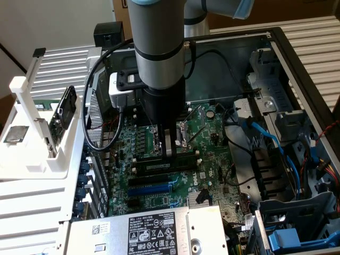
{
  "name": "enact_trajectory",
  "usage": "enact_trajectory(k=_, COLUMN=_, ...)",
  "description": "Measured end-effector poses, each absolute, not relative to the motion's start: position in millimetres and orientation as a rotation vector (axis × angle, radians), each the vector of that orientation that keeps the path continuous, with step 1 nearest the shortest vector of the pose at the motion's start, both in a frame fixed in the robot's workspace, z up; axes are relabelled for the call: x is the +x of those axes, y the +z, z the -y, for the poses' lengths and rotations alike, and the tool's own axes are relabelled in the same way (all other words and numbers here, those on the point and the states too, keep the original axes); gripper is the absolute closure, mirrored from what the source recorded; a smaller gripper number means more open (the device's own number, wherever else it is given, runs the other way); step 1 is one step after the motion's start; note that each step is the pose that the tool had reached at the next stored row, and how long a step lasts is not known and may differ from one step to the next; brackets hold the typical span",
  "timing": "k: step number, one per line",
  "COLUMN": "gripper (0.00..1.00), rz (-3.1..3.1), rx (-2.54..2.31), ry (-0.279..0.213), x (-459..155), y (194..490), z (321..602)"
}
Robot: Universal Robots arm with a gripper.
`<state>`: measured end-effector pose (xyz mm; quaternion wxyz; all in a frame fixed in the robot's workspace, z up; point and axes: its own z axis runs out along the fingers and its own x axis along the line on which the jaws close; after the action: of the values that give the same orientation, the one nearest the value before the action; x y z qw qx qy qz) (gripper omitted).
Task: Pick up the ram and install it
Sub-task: 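Press down the ram until it locks into place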
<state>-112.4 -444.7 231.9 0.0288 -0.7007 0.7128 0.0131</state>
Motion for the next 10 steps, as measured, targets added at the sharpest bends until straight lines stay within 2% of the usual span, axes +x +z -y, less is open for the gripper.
enact_trajectory(k=10, gripper=0.9, rz=-2.2, rx=-2.162, ry=0.04, x=-112.5, y=231.5, z=444.6)
